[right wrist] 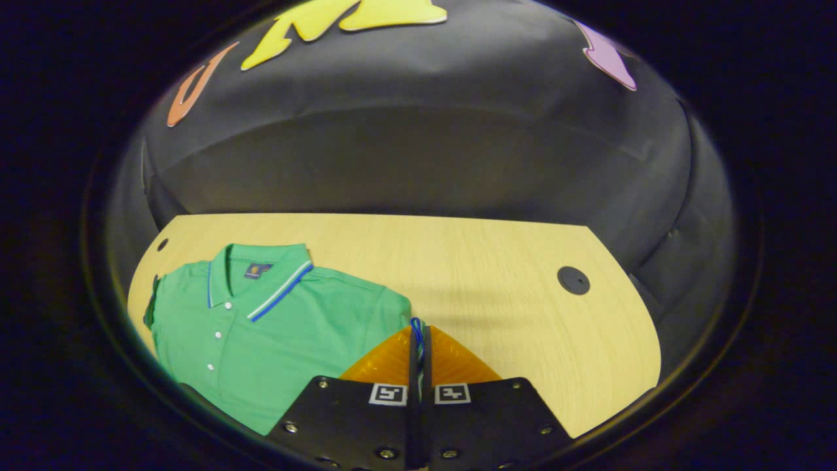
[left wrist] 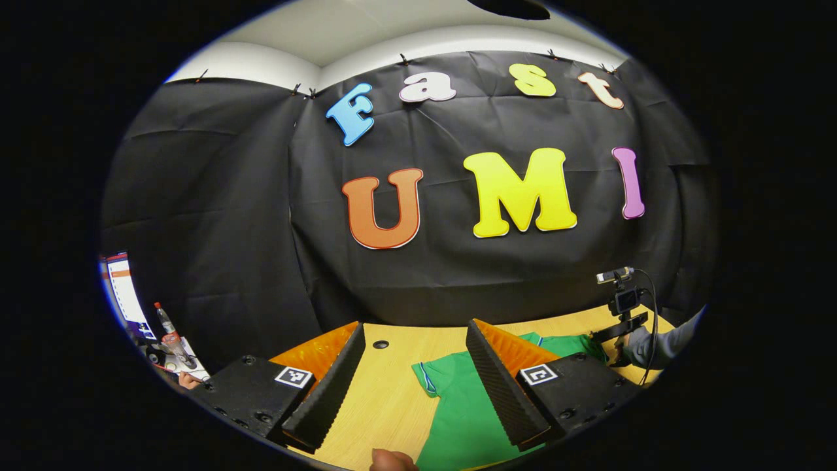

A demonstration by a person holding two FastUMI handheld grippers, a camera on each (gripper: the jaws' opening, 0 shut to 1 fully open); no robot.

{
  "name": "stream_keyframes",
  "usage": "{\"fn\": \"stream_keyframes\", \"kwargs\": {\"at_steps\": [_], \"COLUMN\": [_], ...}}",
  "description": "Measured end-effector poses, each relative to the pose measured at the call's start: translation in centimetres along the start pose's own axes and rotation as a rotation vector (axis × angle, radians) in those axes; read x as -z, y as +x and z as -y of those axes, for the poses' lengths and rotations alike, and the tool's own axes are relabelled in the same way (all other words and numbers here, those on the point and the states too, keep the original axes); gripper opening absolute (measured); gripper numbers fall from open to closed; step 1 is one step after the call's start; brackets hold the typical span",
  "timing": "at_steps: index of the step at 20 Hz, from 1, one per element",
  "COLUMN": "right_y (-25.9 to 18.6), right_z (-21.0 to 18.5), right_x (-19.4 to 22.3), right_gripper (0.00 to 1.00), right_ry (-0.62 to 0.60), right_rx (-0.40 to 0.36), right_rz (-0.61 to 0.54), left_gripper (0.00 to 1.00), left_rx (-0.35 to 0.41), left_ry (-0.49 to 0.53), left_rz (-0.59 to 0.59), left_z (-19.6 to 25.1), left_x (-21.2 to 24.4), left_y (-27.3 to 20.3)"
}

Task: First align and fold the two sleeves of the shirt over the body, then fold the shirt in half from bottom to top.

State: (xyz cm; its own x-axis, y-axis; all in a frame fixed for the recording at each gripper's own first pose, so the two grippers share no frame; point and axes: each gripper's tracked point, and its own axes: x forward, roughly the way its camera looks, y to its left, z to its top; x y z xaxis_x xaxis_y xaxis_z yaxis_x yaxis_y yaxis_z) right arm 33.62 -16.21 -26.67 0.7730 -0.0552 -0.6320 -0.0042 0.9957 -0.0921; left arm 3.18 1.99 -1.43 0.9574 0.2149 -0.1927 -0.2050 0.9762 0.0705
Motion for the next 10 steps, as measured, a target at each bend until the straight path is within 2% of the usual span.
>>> {"fn": "stream_keyframes", "kwargs": {"at_steps": [7,10], "right_y": [-3.0,-3.6], "right_z": [-6.8,-9.2], "right_x": [-0.7,-0.3], "right_gripper": [0.01,0.01], "right_ry": [-0.076,-0.069], "right_rx": [-0.112,-0.144], "right_rz": [0.051,0.055], "left_gripper": [0.99,0.99], "left_rx": [-0.007,-0.022], "left_ry": [-0.010,-0.014], "left_rz": [0.005,0.003], "left_z": [-0.5,-1.0], "left_x": [0.1,0.4], "left_y": [-0.4,-0.7]}}
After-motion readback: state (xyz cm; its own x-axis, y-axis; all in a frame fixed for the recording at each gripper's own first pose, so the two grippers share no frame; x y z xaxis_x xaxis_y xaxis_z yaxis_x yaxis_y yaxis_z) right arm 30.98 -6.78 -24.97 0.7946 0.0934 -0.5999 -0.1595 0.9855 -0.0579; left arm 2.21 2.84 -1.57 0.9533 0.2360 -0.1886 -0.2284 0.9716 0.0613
